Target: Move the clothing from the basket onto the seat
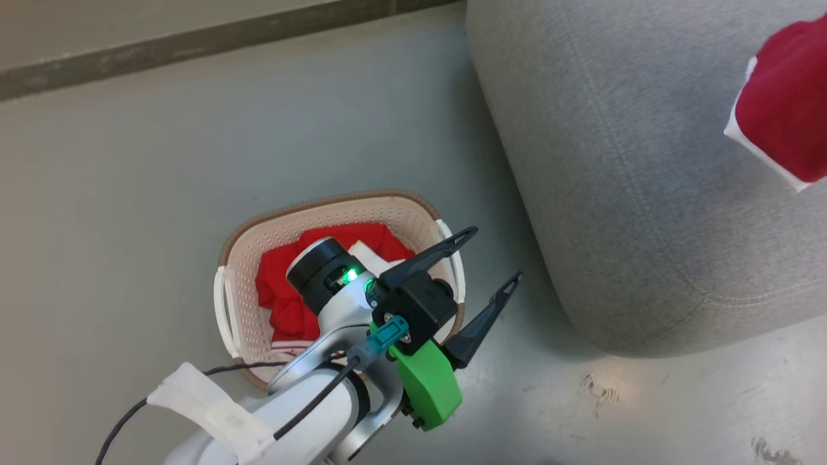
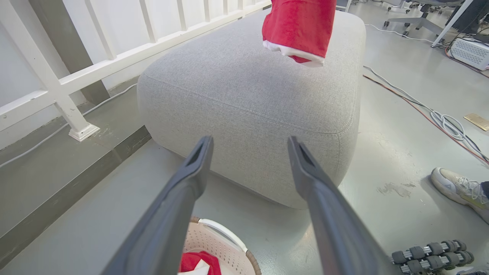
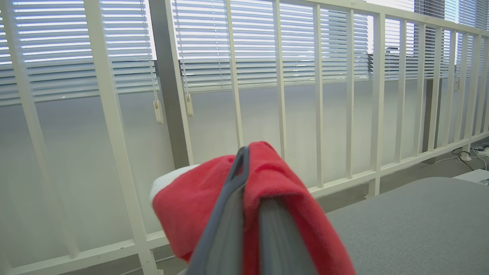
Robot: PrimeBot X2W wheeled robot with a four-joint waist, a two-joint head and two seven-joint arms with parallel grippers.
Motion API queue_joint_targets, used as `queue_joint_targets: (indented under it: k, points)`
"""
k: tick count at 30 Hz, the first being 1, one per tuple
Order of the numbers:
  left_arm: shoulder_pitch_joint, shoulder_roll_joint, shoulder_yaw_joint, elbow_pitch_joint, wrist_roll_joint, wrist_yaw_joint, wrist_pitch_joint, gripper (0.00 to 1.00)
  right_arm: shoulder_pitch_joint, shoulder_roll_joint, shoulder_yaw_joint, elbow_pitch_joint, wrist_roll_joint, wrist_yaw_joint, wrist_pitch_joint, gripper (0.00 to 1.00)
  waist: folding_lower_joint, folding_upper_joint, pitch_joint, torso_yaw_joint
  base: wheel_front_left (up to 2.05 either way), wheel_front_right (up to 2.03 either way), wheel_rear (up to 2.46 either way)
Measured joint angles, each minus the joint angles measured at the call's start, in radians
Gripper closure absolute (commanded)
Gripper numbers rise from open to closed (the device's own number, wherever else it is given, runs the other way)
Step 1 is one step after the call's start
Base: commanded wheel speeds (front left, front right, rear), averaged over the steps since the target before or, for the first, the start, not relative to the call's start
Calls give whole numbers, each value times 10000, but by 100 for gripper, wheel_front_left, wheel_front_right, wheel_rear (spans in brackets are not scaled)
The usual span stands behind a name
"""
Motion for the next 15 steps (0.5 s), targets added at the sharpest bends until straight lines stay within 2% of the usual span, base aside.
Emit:
queue_joint_targets:
  k: [11, 15]
  points:
    - [-511, 27, 19, -217, 188, 0, 293, 0, -463, -98, -418, 640, 196, 180, 0, 100, 0, 0, 1043, 420, 0, 0, 0]
    - [-568, 107, 84, -215, 205, 0, 295, 0, -456, 157, -451, 1064, 188, 234, 0, 100, 1, 0, 1398, 498, 0, 0, 0]
